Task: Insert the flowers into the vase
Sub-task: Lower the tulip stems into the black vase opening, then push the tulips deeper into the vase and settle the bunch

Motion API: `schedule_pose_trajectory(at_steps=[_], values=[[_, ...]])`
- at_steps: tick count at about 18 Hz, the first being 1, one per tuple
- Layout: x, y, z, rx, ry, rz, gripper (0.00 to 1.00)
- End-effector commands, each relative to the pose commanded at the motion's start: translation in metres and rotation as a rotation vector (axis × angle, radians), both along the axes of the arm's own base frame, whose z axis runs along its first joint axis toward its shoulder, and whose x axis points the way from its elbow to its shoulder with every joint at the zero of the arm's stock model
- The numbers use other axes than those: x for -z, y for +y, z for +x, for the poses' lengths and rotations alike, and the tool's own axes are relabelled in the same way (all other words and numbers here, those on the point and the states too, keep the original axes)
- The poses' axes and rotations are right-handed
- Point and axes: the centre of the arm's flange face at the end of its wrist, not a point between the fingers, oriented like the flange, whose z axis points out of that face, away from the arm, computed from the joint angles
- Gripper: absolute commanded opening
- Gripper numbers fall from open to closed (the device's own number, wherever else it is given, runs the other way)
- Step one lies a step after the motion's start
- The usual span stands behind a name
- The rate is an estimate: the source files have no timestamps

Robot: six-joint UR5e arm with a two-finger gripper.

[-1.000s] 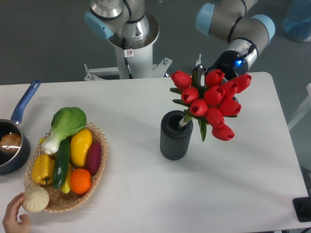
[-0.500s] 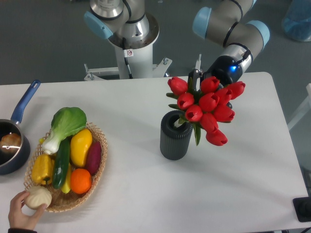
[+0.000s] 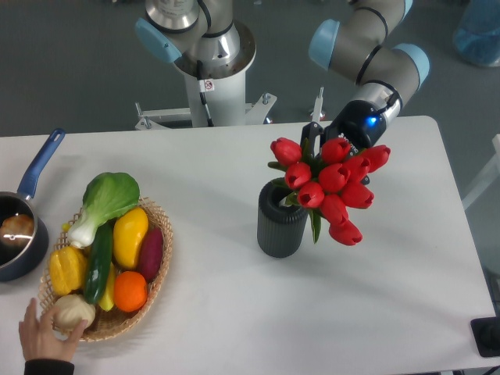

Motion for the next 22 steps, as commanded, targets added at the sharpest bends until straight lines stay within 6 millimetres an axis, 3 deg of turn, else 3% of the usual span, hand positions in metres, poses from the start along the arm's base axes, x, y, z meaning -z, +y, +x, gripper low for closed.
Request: schedule_pose_trajectory(at_steps=[15, 18, 22], values=[[0.033, -0.002, 0.016, 0.012, 0.044, -0.036, 0.0], [0.055, -0.004, 0.022, 0.015, 0.049, -0.034, 0.0], [0.06, -0.005, 0.026, 0.016, 0.05, -0.035, 0.0]])
